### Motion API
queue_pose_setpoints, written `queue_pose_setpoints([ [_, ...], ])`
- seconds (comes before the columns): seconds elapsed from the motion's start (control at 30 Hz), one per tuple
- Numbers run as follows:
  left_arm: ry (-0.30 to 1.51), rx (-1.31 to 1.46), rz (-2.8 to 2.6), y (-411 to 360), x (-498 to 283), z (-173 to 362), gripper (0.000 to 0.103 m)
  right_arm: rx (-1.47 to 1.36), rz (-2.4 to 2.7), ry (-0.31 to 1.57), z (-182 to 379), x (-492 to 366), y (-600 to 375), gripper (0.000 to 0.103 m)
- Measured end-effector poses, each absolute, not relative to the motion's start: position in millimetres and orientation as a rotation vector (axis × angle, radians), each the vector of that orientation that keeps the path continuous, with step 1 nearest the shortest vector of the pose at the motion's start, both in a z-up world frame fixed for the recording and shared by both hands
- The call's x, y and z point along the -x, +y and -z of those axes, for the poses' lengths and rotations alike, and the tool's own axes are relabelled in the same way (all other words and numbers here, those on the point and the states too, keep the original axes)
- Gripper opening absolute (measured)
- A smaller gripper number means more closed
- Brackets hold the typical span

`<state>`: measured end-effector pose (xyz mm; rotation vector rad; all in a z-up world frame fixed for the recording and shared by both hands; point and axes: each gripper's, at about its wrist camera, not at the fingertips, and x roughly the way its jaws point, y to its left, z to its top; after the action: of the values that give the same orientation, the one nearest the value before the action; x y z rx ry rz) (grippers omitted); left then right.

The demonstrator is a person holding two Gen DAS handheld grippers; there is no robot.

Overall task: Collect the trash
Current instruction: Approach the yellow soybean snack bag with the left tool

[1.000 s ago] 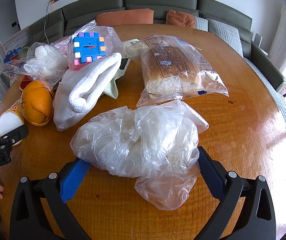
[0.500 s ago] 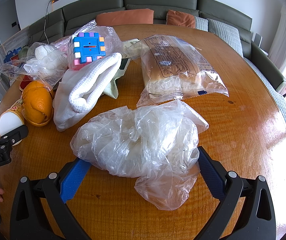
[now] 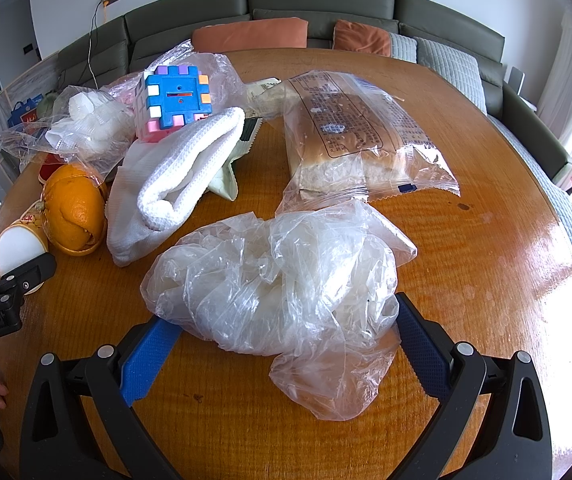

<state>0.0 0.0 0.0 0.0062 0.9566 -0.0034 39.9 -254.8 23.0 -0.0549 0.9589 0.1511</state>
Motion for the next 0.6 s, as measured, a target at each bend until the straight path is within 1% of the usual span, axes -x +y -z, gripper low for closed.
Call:
queue_pose_setpoints([
  [0.6, 0.957, -0.005, 0.004, 0.2, 0.0, 0.1, 0.097, 0.054, -0.156, 0.959, -22.5, -41.4, -254.0, 0.101],
])
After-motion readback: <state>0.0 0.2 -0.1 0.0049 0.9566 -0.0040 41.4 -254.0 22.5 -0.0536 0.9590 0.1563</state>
